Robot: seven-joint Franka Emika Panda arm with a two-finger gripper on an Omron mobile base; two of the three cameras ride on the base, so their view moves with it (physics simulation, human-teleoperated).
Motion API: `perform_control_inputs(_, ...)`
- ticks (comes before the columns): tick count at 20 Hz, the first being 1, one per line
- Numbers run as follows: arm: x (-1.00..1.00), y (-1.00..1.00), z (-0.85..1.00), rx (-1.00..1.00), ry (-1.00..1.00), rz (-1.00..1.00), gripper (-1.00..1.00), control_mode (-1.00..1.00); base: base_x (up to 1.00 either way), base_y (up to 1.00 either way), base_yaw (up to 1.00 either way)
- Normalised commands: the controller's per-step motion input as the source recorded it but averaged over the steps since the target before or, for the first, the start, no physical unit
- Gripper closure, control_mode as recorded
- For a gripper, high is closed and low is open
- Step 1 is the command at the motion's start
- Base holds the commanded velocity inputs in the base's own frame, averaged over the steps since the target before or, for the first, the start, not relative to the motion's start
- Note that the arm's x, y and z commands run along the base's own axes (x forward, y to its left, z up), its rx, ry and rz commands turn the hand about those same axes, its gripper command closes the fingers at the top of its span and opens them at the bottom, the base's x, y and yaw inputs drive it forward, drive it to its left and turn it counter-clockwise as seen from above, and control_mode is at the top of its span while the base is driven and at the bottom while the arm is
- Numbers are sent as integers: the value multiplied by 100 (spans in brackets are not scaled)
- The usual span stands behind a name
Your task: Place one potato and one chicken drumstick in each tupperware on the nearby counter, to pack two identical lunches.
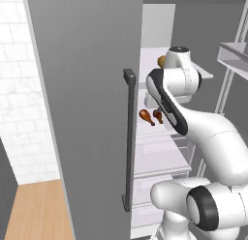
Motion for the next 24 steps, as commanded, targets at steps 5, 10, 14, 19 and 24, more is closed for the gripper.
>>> perform_control_inputs(5, -1, -7, -8, 0, -2, 0, -100, -100, 0, 0, 0)
perform_control_inputs(10, 2, -15, -29, 0, -11, 0, -100, -100, 0, 0, 0)
perform_control_inputs(14, 0, -31, -40, 0, -12, 0, -100, -100, 0, 0, 0)
perform_control_inputs(19, 0, -3, -57, 0, -7, 0, -100, -100, 0, 0, 0)
perform_control_inputs(24, 0, -31, -32, 0, -11, 0, -100, -100, 0, 0, 0)
